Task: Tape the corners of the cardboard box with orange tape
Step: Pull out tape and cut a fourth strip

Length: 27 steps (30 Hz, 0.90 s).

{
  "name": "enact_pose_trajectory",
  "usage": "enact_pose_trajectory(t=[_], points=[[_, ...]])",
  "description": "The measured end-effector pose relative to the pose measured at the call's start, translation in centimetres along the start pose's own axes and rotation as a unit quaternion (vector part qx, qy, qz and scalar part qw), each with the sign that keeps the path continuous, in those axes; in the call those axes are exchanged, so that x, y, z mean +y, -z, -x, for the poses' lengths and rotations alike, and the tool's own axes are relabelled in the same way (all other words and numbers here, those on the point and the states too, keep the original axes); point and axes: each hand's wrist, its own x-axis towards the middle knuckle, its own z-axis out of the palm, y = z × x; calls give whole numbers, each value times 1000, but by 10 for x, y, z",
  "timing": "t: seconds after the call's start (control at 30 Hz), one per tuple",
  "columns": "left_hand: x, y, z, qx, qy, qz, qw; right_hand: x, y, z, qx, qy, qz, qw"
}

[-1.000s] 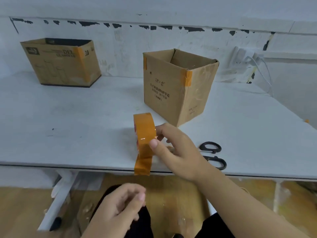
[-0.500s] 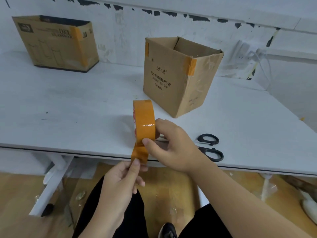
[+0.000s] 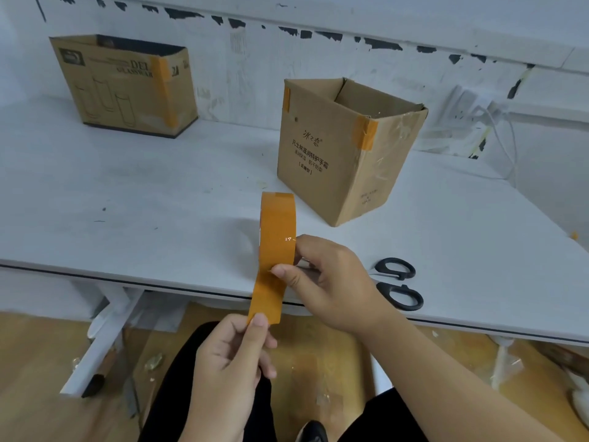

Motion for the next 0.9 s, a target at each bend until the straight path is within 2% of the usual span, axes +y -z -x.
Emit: enact_pose_trajectory(t=[0.3, 0.43, 0.7, 0.9], points=[[0, 5, 27, 18, -9, 4, 1000, 3, -5, -2, 1, 20, 45, 999], [-2, 9, 35, 2, 9, 7, 1000, 2, -7, -2, 23, -4, 62, 998], [-13, 14, 24, -21, 28, 0, 999, 4, -10, -2, 14, -45, 68, 997], [-27, 13, 16, -9, 57, -10, 998, 2, -10, -1, 16, -47, 77, 996]])
